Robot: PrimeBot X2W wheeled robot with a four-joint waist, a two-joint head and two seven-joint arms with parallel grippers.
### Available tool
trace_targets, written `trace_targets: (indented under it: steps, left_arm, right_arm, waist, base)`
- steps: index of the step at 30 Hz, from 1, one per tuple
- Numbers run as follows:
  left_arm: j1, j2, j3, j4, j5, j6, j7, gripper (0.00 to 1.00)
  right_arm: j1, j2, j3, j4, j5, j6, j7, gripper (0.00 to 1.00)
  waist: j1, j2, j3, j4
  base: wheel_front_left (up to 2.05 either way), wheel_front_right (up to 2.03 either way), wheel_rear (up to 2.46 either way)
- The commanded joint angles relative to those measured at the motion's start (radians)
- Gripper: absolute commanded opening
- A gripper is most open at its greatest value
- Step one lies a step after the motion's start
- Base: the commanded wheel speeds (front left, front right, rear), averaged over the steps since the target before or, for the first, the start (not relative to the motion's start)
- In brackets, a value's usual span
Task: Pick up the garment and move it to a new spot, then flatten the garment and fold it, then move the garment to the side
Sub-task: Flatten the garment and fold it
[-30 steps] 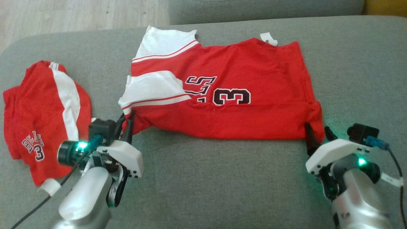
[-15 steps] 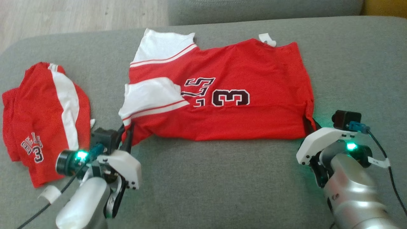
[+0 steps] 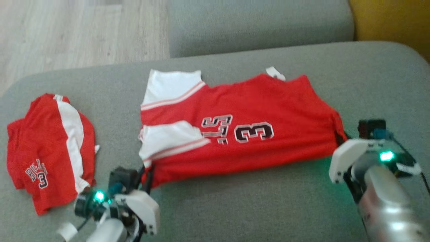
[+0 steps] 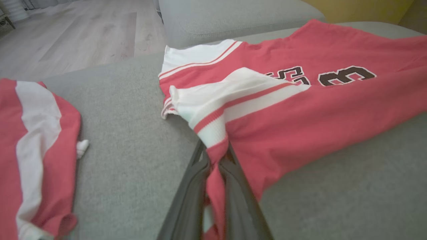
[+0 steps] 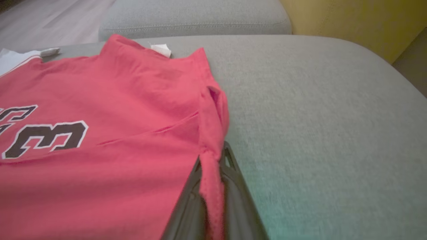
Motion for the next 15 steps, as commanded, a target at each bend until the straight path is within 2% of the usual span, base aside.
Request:
trace_targets:
  steps: [1, 8, 9, 15]
  left_arm:
    - [-0.013, 0.021, 0.023, -0.034, -0.002, 0.001, 0.006, 0.0]
    - [0.073, 0.026, -0.028, -0.098, 0.004, 0.008, 0.04, 0.0]
    - [0.073, 0.026, -0.028, -0.098, 0.004, 0.008, 0.04, 0.0]
    - [0.12, 0.038, -0.045, -0.118, 0.003, 0.023, 0.054, 0.0]
  right_arm:
    - [0.03, -0.012, 0.022, -0.057, 0.003, 0.007, 0.017, 0.0]
    - [0.25, -0.022, -0.001, -0.286, 0.061, 0.007, 0.137, 0.0]
    - [0.25, -0.022, -0.001, -0.286, 0.061, 0.007, 0.137, 0.0]
    - [0.431, -0.007, -0.037, -0.535, 0.091, 0.007, 0.237, 0.0]
  waist:
    - [0.0001, 0.0, -0.03, 0.001]
    - [0.0001, 0.0, -0.059, 0.015]
    - [0.0001, 0.0, -0.059, 0.015]
    - [0.0001, 0.0, -0.065, 0.016]
  base:
    - [0.0, 0.0, 0.0]
    - [0.0, 0.0, 0.0]
    - [0.0, 0.0, 0.0]
    - [0.0, 0.0, 0.0]
